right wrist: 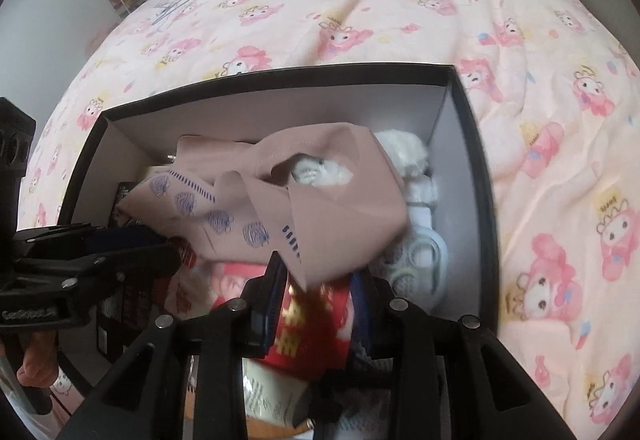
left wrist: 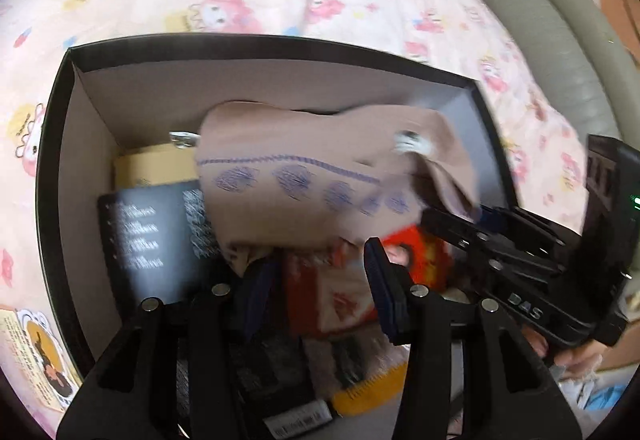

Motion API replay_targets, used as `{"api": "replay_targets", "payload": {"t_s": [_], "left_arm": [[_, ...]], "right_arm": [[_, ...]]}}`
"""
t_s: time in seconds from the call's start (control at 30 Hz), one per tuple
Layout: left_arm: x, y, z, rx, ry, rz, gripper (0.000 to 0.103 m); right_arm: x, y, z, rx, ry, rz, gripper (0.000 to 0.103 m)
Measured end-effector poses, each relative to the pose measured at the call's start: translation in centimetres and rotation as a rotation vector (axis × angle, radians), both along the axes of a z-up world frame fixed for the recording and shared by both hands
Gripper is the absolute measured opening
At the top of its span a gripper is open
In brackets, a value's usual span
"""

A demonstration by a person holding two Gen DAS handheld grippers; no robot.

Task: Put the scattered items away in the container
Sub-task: 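Open both grippers and spread the cloth inside the box, then lift both grippers out and move to the card with keychain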

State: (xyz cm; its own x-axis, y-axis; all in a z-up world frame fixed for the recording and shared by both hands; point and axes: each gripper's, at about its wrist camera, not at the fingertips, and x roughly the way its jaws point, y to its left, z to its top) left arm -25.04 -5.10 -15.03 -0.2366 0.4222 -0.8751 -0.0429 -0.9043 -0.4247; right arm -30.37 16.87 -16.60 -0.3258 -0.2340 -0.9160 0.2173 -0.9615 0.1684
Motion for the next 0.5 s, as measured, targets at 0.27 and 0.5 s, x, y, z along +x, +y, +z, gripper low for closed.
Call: {"api": "replay_targets", "payload": {"t_s": [0.27, 0.5], "left_arm": [[2.1, 1.5, 3.1, -0.037, 0.122, -0.006, 0.045], [7.8, 2.5, 9.2, -0.029, 0.256, -0.061, 0.05]], "right_arm": [[1.4, 0.2, 2.1, -0.042, 0.039, -0.026, 0.031], [6.5, -0.8, 6.6, -0.086, 0.131, -0.046, 0.042]]}}
